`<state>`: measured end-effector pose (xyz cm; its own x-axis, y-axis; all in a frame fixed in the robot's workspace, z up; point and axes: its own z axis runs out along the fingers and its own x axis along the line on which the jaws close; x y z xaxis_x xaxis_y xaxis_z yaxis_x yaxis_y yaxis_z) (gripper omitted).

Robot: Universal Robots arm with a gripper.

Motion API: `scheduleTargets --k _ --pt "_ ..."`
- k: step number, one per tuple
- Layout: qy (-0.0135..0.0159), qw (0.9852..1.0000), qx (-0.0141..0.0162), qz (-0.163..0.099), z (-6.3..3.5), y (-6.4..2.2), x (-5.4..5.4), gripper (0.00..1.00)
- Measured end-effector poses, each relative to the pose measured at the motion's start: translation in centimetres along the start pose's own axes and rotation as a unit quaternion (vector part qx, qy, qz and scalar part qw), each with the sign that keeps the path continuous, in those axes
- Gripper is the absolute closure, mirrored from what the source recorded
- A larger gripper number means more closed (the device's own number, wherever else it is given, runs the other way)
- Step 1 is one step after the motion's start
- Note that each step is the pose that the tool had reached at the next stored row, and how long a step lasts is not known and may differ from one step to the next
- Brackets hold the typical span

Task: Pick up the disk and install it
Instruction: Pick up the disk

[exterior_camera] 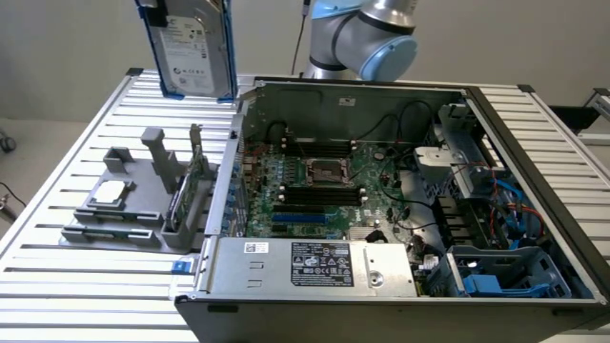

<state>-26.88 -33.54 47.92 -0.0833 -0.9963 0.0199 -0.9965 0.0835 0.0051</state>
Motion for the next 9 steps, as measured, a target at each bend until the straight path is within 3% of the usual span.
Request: scheduleTargets --k 9 --pt "-0.0028 1.0000 -0.0002 0.000 -0.84 -3.64 1.2 0.67"
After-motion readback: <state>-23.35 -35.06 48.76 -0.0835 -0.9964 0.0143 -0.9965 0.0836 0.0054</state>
